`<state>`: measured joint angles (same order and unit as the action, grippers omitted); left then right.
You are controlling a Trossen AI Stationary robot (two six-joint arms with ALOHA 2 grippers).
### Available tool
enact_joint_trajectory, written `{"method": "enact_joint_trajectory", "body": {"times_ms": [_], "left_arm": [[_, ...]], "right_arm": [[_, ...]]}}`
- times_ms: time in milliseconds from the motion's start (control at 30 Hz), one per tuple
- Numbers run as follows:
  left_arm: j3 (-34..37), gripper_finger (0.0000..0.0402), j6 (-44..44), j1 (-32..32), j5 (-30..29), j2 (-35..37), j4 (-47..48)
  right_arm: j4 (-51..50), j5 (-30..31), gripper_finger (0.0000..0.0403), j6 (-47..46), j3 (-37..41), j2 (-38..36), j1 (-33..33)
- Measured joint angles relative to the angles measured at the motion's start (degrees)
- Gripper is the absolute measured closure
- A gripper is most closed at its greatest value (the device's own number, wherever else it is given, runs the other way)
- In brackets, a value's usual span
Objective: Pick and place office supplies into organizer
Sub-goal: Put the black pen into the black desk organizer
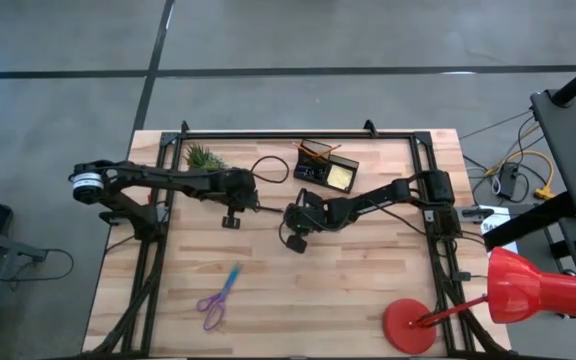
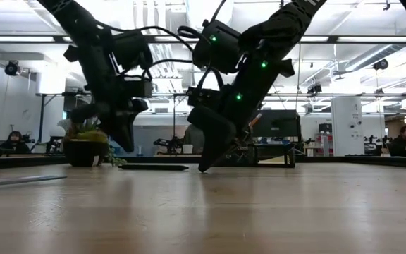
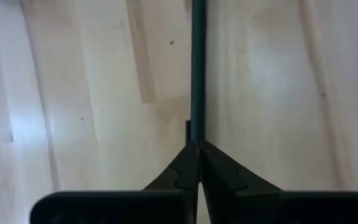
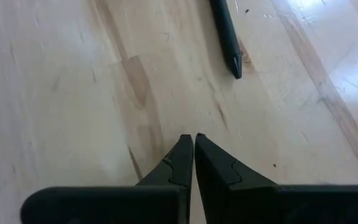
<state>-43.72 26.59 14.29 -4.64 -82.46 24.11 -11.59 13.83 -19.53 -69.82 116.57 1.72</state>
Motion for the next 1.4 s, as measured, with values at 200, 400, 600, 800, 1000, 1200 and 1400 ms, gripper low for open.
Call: {"method": "enact_joint_trajectory", "body": {"times_ms": [200, 400, 600, 800, 1000, 1200, 1400], "left_arm": [[2.07, 0.0399, 0.83, 0.41, -0.07, -0.06, -5.6], [2.18, 0.034, 0.78, 0.76, -0.03, -0.06, -7.03], [2.18, 0.0252, 0.78, 1.51, -0.46, -0.06, -7.04], [2.07, 0.0234, 0.76, 2.95, 1.34, -1.97, -3.42], [0.03, 0.0267, 0.73, 3.11, 1.33, -7.12, -1.92], [-2.63, 0.031, 0.78, 3.22, 1.88, -9.8, -1.39], [-3.87, 0.0365, 0.83, 3.81, 5.16, -12.05, -1.21]], "right_arm": [[0.22, -0.01, 0.0394, 0.02, 0.0, -0.07, 0.01], [0.38, -0.05, 0.0394, 0.02, -0.02, -0.09, 0.0], [0.48, -0.06, 0.0394, 0.02, -0.02, -0.11, 0.0], [0.62, -0.92, 0.0394, -0.12, -0.07, -0.13, 0.0], [1.2, -2.13, 0.0394, -1.42, -0.13, -0.17, -0.02], [1.21, -2.34, 0.0394, -1.49, -0.13, -0.17, 0.0], [1.26, -2.34, 0.0394, -1.49, -0.13, -0.17, -0.07]]}}
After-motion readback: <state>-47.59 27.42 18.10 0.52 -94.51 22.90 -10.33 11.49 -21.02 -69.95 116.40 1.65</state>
